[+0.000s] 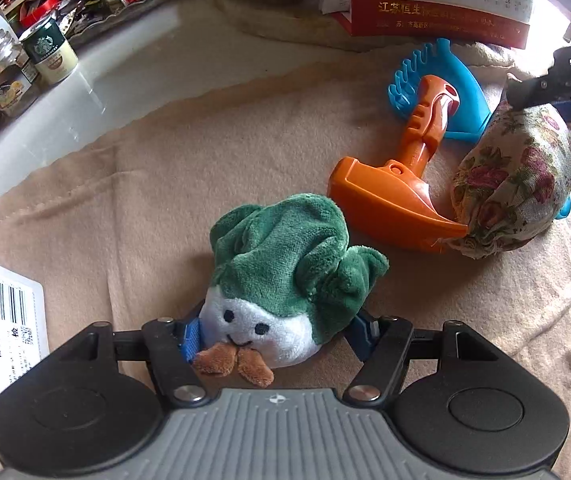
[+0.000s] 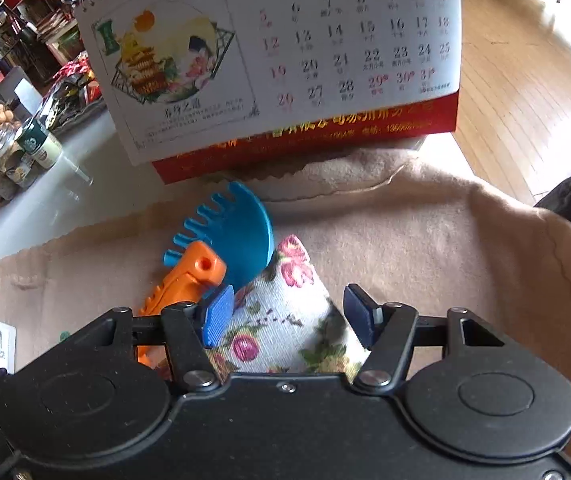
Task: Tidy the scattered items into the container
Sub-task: 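Grasp the green plush with the left tool while the right tool grasps the floral pouch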
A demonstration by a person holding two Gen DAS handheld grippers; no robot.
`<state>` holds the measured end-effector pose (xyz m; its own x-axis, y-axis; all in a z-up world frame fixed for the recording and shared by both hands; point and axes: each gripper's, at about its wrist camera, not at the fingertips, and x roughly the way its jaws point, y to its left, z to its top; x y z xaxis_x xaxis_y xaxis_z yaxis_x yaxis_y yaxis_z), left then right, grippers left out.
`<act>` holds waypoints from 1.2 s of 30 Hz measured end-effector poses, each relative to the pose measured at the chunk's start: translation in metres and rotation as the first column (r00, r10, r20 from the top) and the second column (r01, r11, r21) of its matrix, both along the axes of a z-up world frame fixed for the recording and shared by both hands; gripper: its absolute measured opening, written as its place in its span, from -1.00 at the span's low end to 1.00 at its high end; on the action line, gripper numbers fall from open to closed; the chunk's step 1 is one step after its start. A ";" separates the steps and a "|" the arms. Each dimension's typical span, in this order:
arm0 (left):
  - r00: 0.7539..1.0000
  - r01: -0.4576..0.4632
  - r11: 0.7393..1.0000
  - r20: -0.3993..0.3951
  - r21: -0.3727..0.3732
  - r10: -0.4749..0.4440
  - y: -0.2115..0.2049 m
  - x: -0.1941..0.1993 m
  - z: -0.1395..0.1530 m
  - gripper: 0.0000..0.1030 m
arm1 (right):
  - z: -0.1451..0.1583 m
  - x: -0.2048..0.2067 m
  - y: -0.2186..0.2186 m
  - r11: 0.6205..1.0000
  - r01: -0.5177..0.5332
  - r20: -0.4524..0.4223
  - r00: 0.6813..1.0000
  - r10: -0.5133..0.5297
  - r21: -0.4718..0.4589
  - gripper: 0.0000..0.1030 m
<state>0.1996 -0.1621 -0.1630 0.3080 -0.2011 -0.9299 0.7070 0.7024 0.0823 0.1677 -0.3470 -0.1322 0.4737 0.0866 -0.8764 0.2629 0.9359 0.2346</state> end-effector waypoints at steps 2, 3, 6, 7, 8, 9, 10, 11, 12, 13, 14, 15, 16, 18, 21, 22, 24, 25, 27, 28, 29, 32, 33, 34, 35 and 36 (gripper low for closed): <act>1.000 0.001 1.000 -0.005 -0.003 -0.001 0.001 0.000 0.000 0.33 | -0.001 -0.008 0.005 0.999 -0.045 -0.014 0.999 0.045 0.005 0.11; 1.000 -0.002 1.000 -0.008 -0.005 0.002 0.001 0.000 0.000 0.32 | 0.003 -0.014 0.009 0.998 -0.070 -0.025 0.997 0.070 -0.005 0.09; 1.000 -0.002 1.000 -0.015 -0.002 0.002 0.002 0.000 0.000 0.32 | 0.013 -0.033 0.016 0.990 -0.141 -0.057 0.988 0.141 -0.003 0.09; 1.000 0.000 1.000 -0.017 0.000 0.000 0.003 0.000 0.000 0.32 | 0.015 -0.039 0.017 0.986 -0.165 -0.078 0.983 0.165 0.000 0.11; 1.000 0.001 1.000 -0.019 0.001 -0.001 0.003 -0.001 0.000 0.32 | 0.016 -0.045 0.017 0.981 -0.193 -0.111 0.975 0.193 0.014 0.12; 1.000 0.002 1.000 -0.020 0.002 -0.002 0.003 -0.001 0.000 0.32 | 0.017 -0.050 0.018 0.974 -0.224 -0.143 0.964 0.226 0.030 0.14; 1.000 0.002 1.000 -0.023 0.003 -0.002 0.004 0.000 0.000 0.32 | 0.016 -0.055 0.020 0.963 -0.265 -0.184 0.945 0.269 0.045 0.16; 1.000 0.001 1.000 -0.025 0.003 -0.001 0.004 0.000 0.000 0.32 | 0.014 -0.060 0.023 0.949 -0.312 -0.228 0.921 0.316 0.054 0.16; 1.000 0.000 1.000 -0.027 0.004 0.000 0.004 0.000 0.000 0.32 | 0.014 -0.064 0.025 0.943 -0.331 -0.244 0.911 0.331 0.043 0.16; 1.000 -0.001 1.000 -0.028 0.004 0.001 0.004 0.001 0.000 0.32 | 0.015 -0.067 0.025 0.945 -0.325 -0.234 0.918 0.321 0.022 0.15; 1.000 -0.002 1.000 -0.028 0.006 0.002 0.004 0.000 0.000 0.32 | 0.017 -0.068 0.025 0.949 -0.315 -0.215 0.927 0.308 0.002 0.15; 1.000 -0.002 1.000 -0.027 0.007 0.002 0.004 0.000 0.000 0.32 | 0.020 -0.066 0.024 0.955 -0.294 -0.183 0.941 0.284 -0.032 0.16; 1.000 -0.001 1.000 -0.028 0.007 0.001 0.004 0.000 0.000 0.32 | 0.022 -0.062 0.024 0.961 -0.266 -0.147 0.956 0.254 -0.069 0.18; 1.000 0.002 1.000 -0.029 0.006 -0.002 0.005 0.000 0.000 0.32 | 0.025 -0.052 0.026 0.967 -0.225 -0.080 0.973 0.216 -0.122 0.26; 0.999 0.001 1.000 -0.037 -0.001 -0.001 0.007 0.003 -0.001 0.32 | 0.016 -0.027 0.035 0.960 -0.220 -0.057 0.975 0.213 -0.172 0.31; 0.999 0.000 1.000 -0.042 -0.003 0.000 0.007 0.004 -0.001 0.32 | 0.012 -0.018 0.039 0.953 -0.226 -0.053 0.974 0.220 -0.200 0.31; 0.999 -0.003 1.000 -0.049 -0.005 0.002 0.008 0.005 -0.001 0.32 | 0.005 -0.002 0.048 0.936 -0.244 -0.061 0.970 0.236 -0.253 0.31; 0.999 -0.003 1.000 -0.049 -0.005 0.003 0.008 0.005 -0.001 0.32 | 0.001 0.005 0.053 0.923 -0.265 -0.076 0.964 0.254 -0.280 0.31; 0.999 0.002 1.000 -0.047 -0.004 -0.002 0.009 0.005 -0.001 0.32 | -0.007 0.015 0.066 0.880 -0.315 -0.111 0.949 0.295 -0.355 0.31; 0.999 0.003 1.000 -0.048 -0.005 -0.003 0.009 0.006 -0.001 0.32 | -0.012 0.018 0.072 0.856 -0.339 -0.133 0.941 0.312 -0.390 0.31; 0.999 0.002 1.000 -0.050 -0.007 -0.003 0.010 0.006 -0.001 0.32 | -0.016 0.022 0.076 0.834 -0.360 -0.150 0.933 0.327 -0.418 0.31; 0.999 0.000 1.000 -0.055 -0.011 0.000 0.012 0.008 -0.002 0.32 | -0.028 0.030 0.087 0.766 -0.435 -0.201 0.900 0.387 -0.473 0.31; 0.999 0.001 1.000 -0.054 -0.010 -0.001 0.013 0.008 -0.002 0.32 | -0.032 0.032 0.089 0.747 -0.459 -0.211 0.888 0.409 -0.481 0.31; 0.999 0.001 1.000 -0.053 -0.010 -0.001 0.014 0.008 -0.002 0.32 | -0.034 0.032 0.088 0.748 -0.463 -0.204 0.885 0.418 -0.475 0.25; 0.999 0.001 1.000 -0.054 -0.010 -0.002 0.014 0.008 -0.002 0.31 | -0.034 0.033 0.085 0.765 -0.460 -0.195 0.887 0.419 -0.450 0.14; 0.998 0.003 1.000 -0.055 -0.010 -0.004 0.014 0.008 -0.002 0.32 | -0.032 0.034 0.079 0.796 -0.447 -0.190 0.894 0.405 -0.407 -0.07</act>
